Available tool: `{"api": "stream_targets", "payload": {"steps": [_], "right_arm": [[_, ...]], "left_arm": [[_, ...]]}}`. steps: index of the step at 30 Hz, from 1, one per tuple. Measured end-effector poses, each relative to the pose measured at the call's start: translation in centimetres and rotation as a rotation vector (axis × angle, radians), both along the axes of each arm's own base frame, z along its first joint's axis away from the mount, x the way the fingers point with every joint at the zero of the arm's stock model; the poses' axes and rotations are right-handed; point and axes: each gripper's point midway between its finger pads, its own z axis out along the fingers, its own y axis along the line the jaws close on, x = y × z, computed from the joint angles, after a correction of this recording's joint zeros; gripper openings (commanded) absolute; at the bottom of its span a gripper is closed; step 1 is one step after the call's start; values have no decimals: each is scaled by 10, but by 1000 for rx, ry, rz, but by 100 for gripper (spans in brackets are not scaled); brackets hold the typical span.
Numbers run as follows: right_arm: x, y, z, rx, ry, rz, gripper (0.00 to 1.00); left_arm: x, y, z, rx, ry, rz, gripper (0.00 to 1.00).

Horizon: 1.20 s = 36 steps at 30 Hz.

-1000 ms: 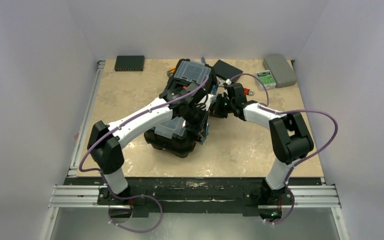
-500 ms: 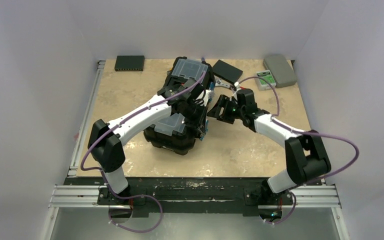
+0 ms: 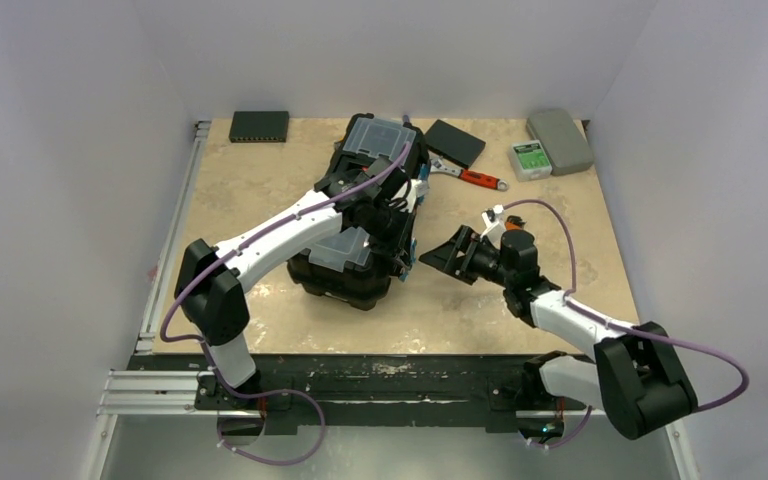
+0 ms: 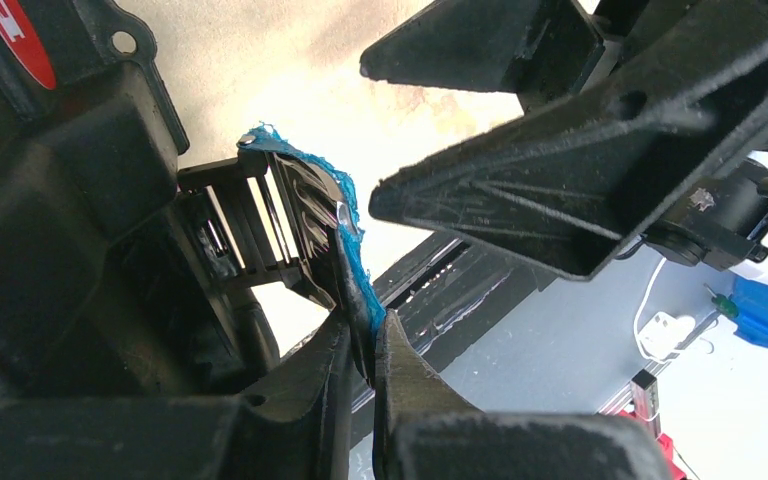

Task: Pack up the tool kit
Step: Close the toolbox at the center of the board.

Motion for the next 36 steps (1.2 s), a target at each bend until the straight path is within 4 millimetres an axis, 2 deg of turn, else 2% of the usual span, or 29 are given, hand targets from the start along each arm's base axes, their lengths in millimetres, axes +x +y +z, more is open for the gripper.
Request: {"api": "stream_targets", "payload": {"steps": [4,9,10,14,15,17,26,30,36], "right_arm": [[0,14,10,72,-36,40,84],[-1,32,7,130,-22,86,84],[-1,34,8,138,-24,91,84],[-5,44,11,158,-35,118,84],[-7,47,12,164,-37,128,84],[-10,52,15,171,-38,143,84],[-8,63,27,165,-46,151,83],[-6,69,27,132,-31,151,66],[-6,70,22,115,-5,137,49]], "left_arm": [[0,0,1,0,-3,1,0],[2,6,4,12,-17,15,2],[2,8,5,17,-18,20,7],[5,14,14,10,-46,38,53],[7,12,20,-5,-67,35,60],[8,10,32,-35,-112,25,67],[15,40,79,-16,-274,69,71],[12,60,103,-5,-345,98,71],[14,104,132,-9,-421,197,73]]}}
